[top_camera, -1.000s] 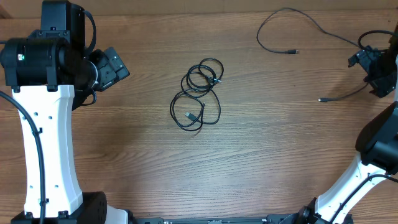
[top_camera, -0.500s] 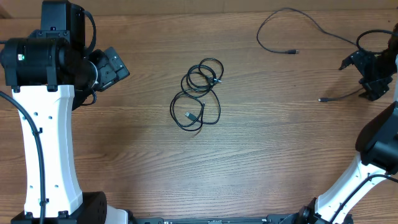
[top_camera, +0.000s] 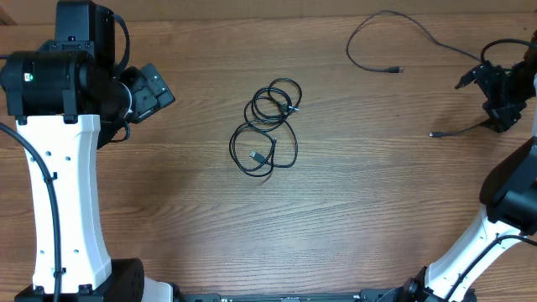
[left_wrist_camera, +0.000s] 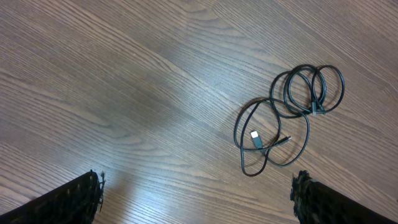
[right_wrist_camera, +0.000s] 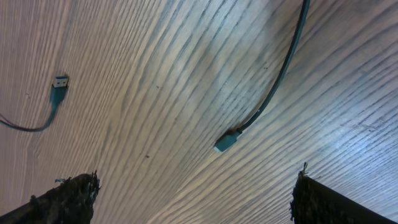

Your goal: Untangle cables

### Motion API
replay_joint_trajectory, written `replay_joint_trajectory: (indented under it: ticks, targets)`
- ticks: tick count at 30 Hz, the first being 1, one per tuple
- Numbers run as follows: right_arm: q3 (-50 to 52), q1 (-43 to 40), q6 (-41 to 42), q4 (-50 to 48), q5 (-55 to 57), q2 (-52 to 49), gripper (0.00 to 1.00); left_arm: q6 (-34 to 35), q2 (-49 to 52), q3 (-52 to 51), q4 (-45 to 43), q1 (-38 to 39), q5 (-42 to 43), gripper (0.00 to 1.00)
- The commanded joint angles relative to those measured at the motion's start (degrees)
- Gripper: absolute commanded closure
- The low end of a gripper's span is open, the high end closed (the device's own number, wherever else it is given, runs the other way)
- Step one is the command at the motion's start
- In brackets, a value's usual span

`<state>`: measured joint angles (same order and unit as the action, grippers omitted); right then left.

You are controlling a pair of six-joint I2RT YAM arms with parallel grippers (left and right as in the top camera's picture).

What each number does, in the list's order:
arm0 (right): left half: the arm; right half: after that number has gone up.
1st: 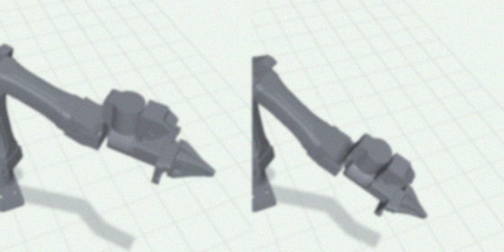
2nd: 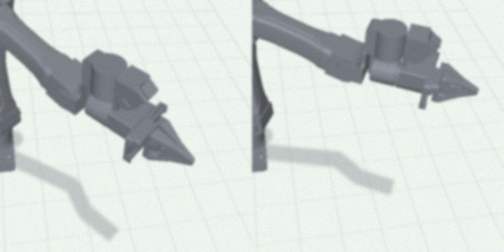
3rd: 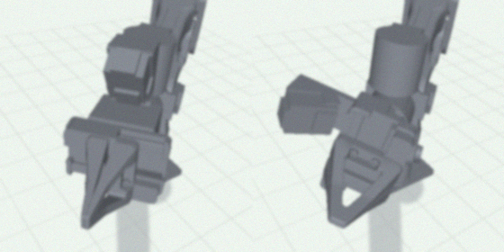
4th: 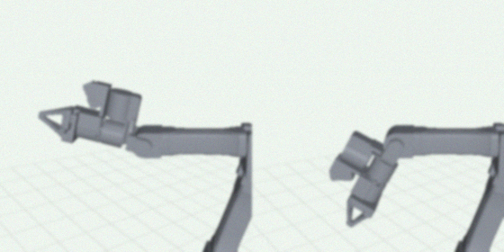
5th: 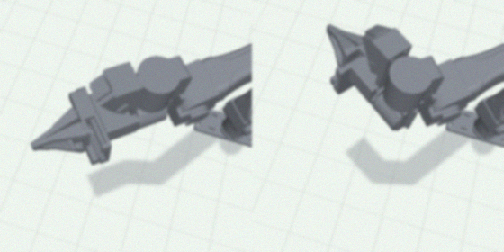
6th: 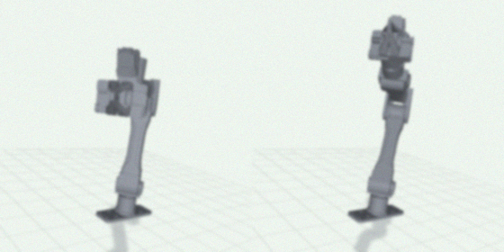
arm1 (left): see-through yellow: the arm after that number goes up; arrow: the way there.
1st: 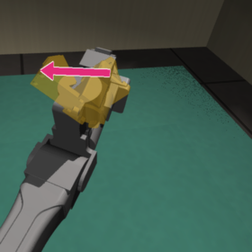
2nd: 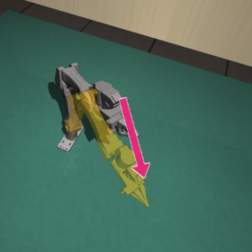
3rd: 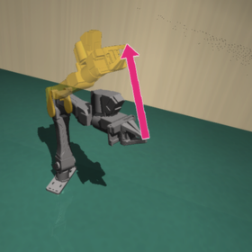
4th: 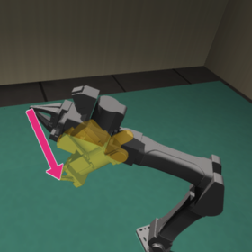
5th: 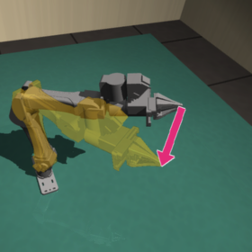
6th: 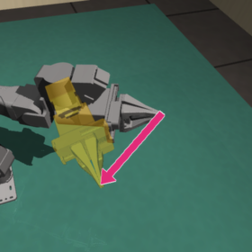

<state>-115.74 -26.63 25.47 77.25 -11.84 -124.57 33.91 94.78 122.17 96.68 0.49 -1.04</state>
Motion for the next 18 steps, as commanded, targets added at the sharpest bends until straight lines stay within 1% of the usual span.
replay_joint_trajectory:
  ticks: [1, 4, 10, 15, 18]
  targets:
    - [0.2, 0.0, 0.24, 1.51, 7.17, 0.13, 0.0, -1.14, 0.35, -0.26, 0.11, -0.09, 0.02, 0.0]
    - [0.24, 0.0, 1.75, 3.76, 14.38, 0.11, 0.0, -1.14, 0.37, -0.26, 0.11, -0.09, 0.02, 0.01]
    - [0.24, 0.0, 1.73, 6.45, 13.49, 0.11, 0.0, -1.14, 0.37, -0.26, 0.11, -0.09, 0.02, 0.0]
    - [0.24, 0.0, 1.7, 5.11, 8.87, 0.11, 0.0, -1.14, 0.37, -0.26, 0.11, -0.09, 0.02, 0.01]
    - [0.24, 0.0, 1.68, 3.78, 8.79, 0.11, 0.0, -1.14, 0.35, -0.26, 0.11, -0.09, 0.02, 0.0]
